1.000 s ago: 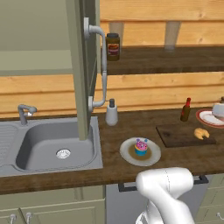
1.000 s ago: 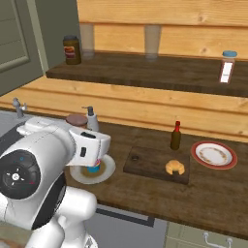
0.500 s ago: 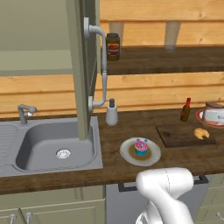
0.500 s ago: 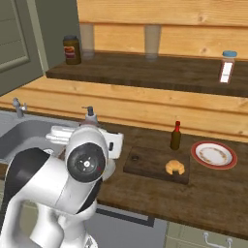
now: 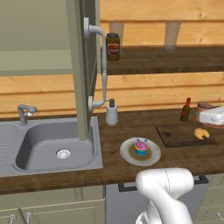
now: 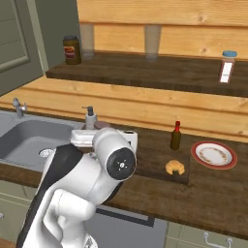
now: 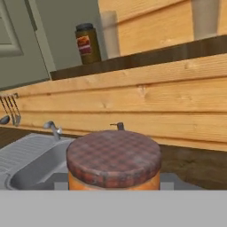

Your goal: From the different types of pastries on the counter, select a croissant and place it on the cutting board. Then retrieve a jar of jam from the cabinet and place it alongside the croissant on the cutting board.

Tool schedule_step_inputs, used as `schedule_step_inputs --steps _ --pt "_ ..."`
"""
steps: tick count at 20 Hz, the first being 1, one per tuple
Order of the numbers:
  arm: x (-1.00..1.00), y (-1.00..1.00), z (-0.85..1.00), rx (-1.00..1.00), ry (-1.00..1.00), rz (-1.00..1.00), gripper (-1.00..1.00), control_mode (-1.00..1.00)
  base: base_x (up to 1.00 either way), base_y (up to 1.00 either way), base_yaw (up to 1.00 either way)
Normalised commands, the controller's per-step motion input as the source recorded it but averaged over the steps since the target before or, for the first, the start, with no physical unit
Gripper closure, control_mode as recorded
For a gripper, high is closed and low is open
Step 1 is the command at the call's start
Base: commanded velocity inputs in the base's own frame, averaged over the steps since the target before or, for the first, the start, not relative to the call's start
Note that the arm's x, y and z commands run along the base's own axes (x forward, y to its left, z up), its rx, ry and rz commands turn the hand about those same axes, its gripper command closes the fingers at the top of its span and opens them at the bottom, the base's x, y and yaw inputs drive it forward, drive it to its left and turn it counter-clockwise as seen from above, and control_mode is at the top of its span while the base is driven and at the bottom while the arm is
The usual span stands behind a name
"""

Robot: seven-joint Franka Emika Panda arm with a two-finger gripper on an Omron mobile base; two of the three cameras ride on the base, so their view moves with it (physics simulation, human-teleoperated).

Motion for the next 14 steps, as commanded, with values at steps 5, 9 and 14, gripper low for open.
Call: schedule_step_inputs --steps 5,9,14 --pt "0.35 -0.45 -0.48 -0.02 -0.08 0.0 1.0 -1.0 0.0 0.0 0.0" --pt "0.33 -0.33 -0.57 -0.02 -0.04 0.0 1.0 -1.0 0.0 0.0 0.0" --pt "0.32 -0.18 -0.73 0.0 -0.02 0.0 1.0 -1.0 0.0 0.0 0.0"
